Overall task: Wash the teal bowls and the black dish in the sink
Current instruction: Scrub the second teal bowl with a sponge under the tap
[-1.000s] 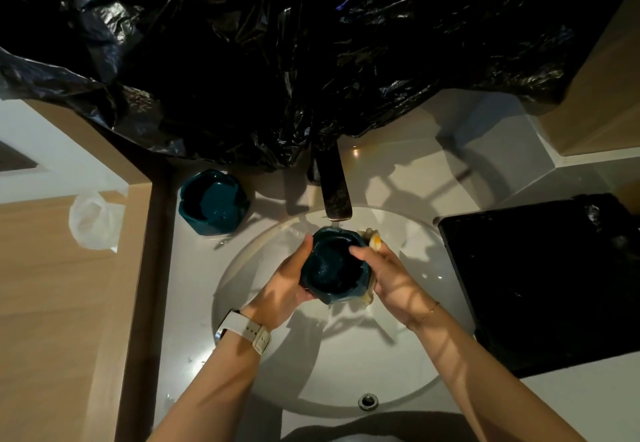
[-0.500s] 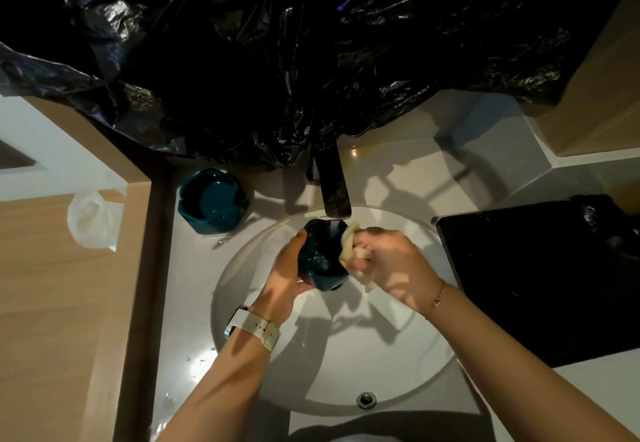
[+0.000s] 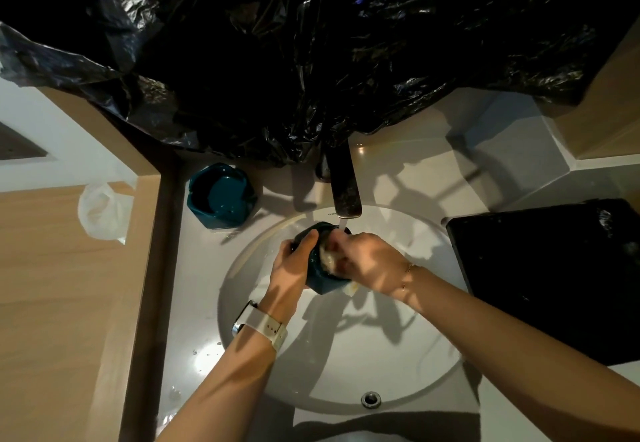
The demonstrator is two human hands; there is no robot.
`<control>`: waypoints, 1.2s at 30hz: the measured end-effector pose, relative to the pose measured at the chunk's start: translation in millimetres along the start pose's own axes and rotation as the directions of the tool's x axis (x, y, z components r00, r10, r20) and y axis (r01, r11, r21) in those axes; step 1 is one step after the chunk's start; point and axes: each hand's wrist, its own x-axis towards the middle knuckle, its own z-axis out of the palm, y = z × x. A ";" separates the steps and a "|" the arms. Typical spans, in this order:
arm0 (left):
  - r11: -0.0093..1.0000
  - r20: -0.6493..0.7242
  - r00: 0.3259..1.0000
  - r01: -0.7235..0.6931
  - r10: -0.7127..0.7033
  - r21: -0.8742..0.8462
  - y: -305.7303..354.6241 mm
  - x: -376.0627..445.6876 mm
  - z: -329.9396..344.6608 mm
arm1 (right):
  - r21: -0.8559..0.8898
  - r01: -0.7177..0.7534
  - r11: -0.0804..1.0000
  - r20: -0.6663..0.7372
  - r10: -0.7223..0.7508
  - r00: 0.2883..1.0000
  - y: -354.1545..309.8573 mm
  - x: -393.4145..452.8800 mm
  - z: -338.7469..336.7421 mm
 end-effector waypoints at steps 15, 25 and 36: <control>0.987 0.094 0.985 0.150 -0.145 -0.053 -4.4 -9.9 -1.4 | -0.205 0.160 0.966 0.154 -0.130 0.980 -3.4 20.2 -18.2; 0.995 0.019 0.996 0.090 -0.089 -0.032 -0.8 -4.1 2.4 | 0.151 0.164 0.975 0.225 -0.196 0.955 1.6 17.0 -10.6; 0.996 -0.023 1.000 0.021 -0.020 0.087 -5.4 -0.8 6.5 | 0.219 0.151 0.964 0.032 -0.162 0.986 0.1 7.9 6.4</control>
